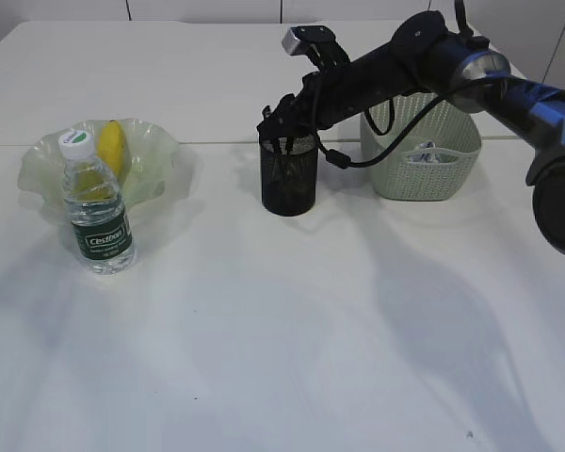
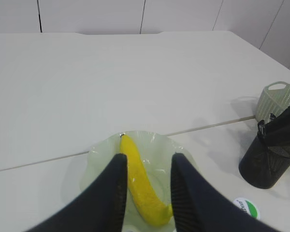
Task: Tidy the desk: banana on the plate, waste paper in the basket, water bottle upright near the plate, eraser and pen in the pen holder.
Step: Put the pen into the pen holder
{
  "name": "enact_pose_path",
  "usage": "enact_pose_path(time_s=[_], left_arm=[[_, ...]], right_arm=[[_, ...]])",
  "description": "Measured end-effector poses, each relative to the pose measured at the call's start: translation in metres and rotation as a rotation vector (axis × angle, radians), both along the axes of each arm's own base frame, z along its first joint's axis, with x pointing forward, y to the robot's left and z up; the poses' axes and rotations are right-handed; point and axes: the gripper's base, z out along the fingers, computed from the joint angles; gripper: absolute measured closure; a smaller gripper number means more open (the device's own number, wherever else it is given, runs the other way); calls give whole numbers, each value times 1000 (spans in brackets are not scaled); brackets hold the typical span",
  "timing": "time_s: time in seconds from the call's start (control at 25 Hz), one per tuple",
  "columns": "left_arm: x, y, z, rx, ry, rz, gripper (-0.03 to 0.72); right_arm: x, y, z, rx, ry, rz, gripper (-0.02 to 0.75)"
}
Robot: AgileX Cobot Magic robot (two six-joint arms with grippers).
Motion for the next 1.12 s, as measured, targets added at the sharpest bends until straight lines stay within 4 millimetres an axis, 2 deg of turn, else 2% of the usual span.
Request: enact_pose_path(time_s=[0.36,0.72,1.12], left_arm=[[0,0,0,-2,-1,1,474],[0,0,0,-2,-1,1,474],[0,0,1,-13,-8,4,474]], right_arm=[[3,-1,26,-8,-89,-4,453],[4,-8,30,-8,-79,-30,403],[10,-16,82,58,-254,-127,399]])
